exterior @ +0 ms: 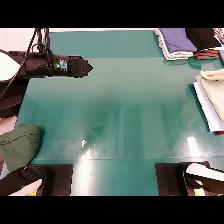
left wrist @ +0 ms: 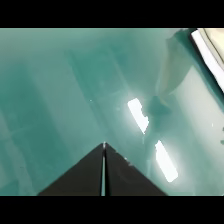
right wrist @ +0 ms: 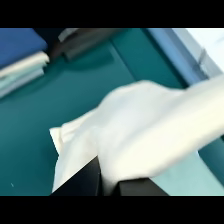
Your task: Fold the shirts.
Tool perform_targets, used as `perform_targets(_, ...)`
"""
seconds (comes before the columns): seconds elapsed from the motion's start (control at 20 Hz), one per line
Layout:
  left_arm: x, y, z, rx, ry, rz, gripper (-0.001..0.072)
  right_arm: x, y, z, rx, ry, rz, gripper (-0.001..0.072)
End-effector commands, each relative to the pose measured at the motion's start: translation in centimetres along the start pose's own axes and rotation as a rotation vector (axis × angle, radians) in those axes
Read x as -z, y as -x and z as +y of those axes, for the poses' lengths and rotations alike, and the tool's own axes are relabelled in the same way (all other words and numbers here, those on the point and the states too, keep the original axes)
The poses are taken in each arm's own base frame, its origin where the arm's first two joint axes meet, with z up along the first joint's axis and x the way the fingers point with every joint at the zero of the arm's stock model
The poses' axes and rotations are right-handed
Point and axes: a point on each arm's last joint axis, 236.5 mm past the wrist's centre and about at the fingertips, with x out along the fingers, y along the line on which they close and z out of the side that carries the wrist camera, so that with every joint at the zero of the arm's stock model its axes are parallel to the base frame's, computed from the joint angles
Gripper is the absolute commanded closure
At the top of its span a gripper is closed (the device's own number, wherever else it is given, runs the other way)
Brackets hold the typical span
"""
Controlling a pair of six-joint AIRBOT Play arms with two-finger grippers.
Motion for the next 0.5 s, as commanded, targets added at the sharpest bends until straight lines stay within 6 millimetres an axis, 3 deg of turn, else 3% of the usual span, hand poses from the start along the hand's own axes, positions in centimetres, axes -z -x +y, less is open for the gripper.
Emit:
perform_targets(0.0, 0.3, 0.0, 0.0, -0.002, -0.027, 0.011, 0.0685, 6.5, 0.0, -3.7, 0.057, -0.052, 0.137, 0.0692)
perform_targets(0.1, 0.3, 0.0, 0.0, -0.002, -0.027, 0.011, 0.0685, 10.4, 0.3, -6.3, 0.123, -0.063, 0.206, 0.069)
perform_targets(0.15, 0.3, 0.0, 0.0, -0.002, -0.027, 0.011, 0.0685, 12.2, 0.7, -7.6, 0.165, -0.067, 0.237, 0.0656)
perform_targets(0.3, 0.3, 0.0, 0.0, -0.002, -0.027, 0.012, 0.0685, 15.8, 1.6, -10.4, 0.234, -0.115, 0.282, 0.0223)
perform_targets(0.35, 0.3, 0.0, 0.0, -0.002, -0.027, 0.013, 0.0685, 16.4, 2.1, -11.3, 0.251, -0.14, 0.284, 0.012)
perform_targets(0.45, 0.3, 0.0, 0.0, -0.002, -0.028, 0.013, 0.0685, 16.3, 3.4, -12.7, 0.284, -0.177, 0.26, 0.0074)
